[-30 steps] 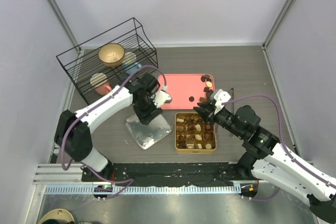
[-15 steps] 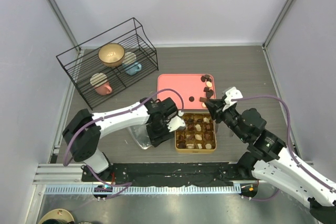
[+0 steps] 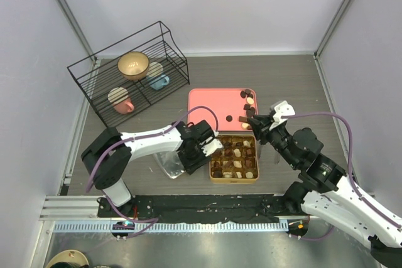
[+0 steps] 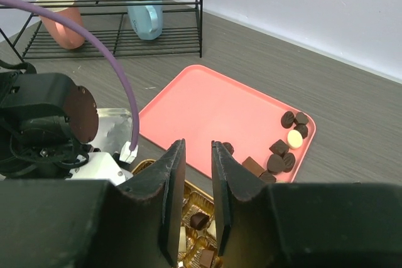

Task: Pack the chocolate
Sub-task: Pick up the box lid from the packing box.

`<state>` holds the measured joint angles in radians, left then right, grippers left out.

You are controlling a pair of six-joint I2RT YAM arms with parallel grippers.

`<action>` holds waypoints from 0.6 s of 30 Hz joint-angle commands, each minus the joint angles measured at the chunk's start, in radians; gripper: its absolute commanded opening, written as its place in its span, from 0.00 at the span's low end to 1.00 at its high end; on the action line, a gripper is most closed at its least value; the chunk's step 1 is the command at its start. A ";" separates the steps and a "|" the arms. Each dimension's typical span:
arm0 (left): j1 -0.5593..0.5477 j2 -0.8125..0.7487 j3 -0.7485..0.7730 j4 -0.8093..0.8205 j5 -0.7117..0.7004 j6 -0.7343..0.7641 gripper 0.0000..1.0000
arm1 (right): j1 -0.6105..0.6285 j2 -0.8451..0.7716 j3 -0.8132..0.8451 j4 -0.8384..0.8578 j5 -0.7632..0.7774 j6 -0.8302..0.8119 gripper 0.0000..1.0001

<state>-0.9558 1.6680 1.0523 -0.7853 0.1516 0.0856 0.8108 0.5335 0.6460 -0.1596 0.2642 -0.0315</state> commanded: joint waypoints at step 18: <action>-0.003 0.038 -0.054 0.121 -0.034 -0.014 0.15 | 0.005 0.069 0.132 -0.015 -0.003 0.002 0.24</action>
<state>-0.9558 1.6840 1.0111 -0.6987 0.1066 0.0769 0.8108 0.5949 0.7216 -0.1917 0.2634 -0.0303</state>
